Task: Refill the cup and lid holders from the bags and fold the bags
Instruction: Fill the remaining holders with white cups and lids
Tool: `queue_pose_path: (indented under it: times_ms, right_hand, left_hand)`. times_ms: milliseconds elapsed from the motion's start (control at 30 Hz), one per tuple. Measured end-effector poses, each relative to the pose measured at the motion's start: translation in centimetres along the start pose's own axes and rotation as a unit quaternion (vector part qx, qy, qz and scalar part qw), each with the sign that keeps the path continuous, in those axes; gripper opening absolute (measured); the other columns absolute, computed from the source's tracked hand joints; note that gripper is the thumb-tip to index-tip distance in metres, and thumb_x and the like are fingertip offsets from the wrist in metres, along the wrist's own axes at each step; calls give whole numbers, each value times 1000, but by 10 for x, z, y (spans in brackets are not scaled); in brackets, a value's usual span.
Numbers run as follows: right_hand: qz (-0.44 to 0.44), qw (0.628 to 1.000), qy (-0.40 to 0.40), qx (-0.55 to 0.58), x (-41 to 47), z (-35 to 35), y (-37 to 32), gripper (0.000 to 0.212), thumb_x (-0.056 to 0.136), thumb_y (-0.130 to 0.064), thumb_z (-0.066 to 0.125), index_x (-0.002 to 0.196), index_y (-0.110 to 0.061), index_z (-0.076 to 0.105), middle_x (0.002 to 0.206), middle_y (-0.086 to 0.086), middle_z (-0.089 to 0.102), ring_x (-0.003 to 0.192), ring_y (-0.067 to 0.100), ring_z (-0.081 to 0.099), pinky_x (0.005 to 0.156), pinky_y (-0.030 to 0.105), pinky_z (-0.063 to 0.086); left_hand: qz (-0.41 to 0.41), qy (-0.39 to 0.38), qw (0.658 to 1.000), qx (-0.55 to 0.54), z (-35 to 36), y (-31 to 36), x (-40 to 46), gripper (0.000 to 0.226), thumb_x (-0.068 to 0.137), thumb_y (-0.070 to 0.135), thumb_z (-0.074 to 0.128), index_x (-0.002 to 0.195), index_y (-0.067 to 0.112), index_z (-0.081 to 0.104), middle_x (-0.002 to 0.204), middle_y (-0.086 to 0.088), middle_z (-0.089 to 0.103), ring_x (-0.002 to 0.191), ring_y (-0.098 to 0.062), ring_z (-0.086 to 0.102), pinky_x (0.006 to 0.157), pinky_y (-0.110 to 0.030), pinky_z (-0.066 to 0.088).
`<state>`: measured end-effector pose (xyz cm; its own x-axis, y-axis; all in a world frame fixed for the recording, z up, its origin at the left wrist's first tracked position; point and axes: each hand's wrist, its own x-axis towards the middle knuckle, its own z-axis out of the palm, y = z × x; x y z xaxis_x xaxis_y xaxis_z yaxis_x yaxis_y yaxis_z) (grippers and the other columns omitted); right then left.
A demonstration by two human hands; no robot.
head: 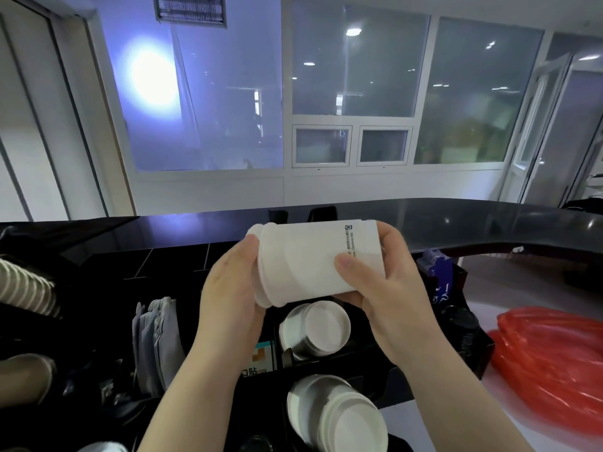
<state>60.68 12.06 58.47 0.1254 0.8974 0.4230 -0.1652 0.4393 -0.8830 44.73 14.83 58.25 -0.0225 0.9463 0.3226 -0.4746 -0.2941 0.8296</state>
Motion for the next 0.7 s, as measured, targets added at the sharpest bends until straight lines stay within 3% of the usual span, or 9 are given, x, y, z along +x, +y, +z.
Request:
queue_pose_path:
  times_ms: [133, 367, 500, 700]
  right_hand:
    - [-1, 1000, -2, -28, 2, -1, 0, 61, 55, -38, 77, 110, -24, 54, 111, 8, 65, 104, 31, 64, 85, 58, 54]
    - [-22, 998, -17, -61, 3, 2, 1, 61, 55, -38, 78, 111, -35, 55, 110, 0, 66, 102, 22, 65, 81, 50, 57]
    - [-50, 996, -22, -71, 0, 2, -1, 59, 54, -38, 79, 108, -31, 58, 106, 1, 67, 98, 20, 66, 75, 38, 57]
    - [-101, 982, -49, -154, -8, 4, -4, 56, 53, -39, 78, 104, -41, 55, 107, -10, 65, 100, 14, 64, 72, 30, 57]
  left_hand:
    - [-62, -54, 996, -41, -9, 3, 0, 29, 79, 29, 54, 89, 18, 79, 99, -7, 74, 88, -17, 71, 63, -28, 57]
    - [-55, -86, 994, -29, -14, 10, 3, 28, 76, 32, 54, 82, 21, 80, 89, -3, 75, 79, -14, 71, 64, -29, 59]
    - [-48, -59, 997, -21, -17, 10, 2, 30, 75, 32, 54, 82, 20, 80, 89, -4, 75, 78, -14, 72, 62, -28, 59]
    - [-34, -20, 999, 12, -19, 14, 3, 45, 75, 39, 54, 104, 9, 70, 99, -12, 74, 85, -21, 71, 68, -32, 58]
